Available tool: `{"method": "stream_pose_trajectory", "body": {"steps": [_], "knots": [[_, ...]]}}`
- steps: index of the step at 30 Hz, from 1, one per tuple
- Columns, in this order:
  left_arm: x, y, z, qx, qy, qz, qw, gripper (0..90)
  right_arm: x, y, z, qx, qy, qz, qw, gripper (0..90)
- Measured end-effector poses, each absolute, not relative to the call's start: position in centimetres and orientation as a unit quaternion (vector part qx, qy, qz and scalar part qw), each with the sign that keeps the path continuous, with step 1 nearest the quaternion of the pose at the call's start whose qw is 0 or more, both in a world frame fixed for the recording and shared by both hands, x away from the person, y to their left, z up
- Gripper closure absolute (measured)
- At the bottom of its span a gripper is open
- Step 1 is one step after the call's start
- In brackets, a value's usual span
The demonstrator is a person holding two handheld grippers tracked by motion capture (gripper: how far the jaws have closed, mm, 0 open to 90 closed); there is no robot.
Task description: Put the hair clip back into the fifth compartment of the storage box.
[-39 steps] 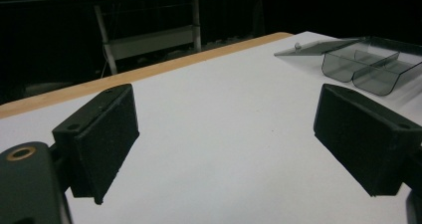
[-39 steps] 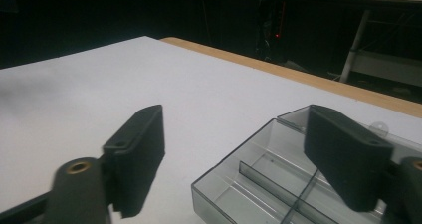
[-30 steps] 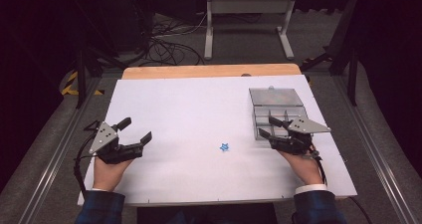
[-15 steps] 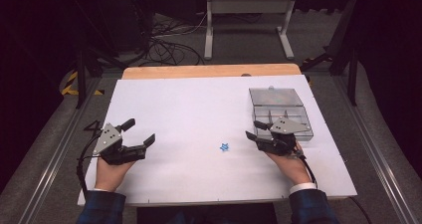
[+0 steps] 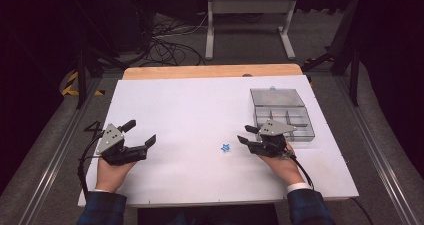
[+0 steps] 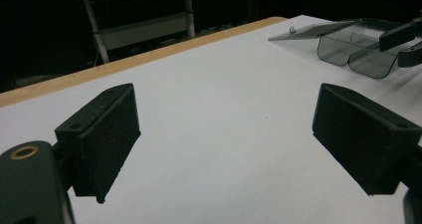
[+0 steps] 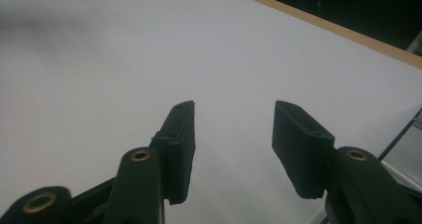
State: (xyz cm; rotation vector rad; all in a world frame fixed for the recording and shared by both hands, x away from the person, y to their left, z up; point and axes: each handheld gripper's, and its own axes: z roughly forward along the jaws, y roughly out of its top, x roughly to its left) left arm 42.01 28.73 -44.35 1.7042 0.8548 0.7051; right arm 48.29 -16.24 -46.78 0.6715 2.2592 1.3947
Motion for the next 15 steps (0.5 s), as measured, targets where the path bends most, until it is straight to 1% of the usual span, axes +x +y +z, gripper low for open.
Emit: {"method": "stream_pose_trajectory", "body": {"steps": [9,12,15], "knots": [[42.0,28.7,-44.4,0.713,0.359,0.293,0.526,11.8,48.2,-15.0,-47.3,0.219,0.823,0.487,0.194,51.6],[42.0,28.7,-44.4,0.713,0.359,0.293,0.526,11.8,48.2,-14.7,-47.5,0.204,0.833,0.474,0.2,52.3],[42.1,28.6,-44.5,0.716,0.358,0.292,0.523,11.8,48.2,-14.4,-47.7,0.196,0.839,0.471,0.19,53.9]]}}
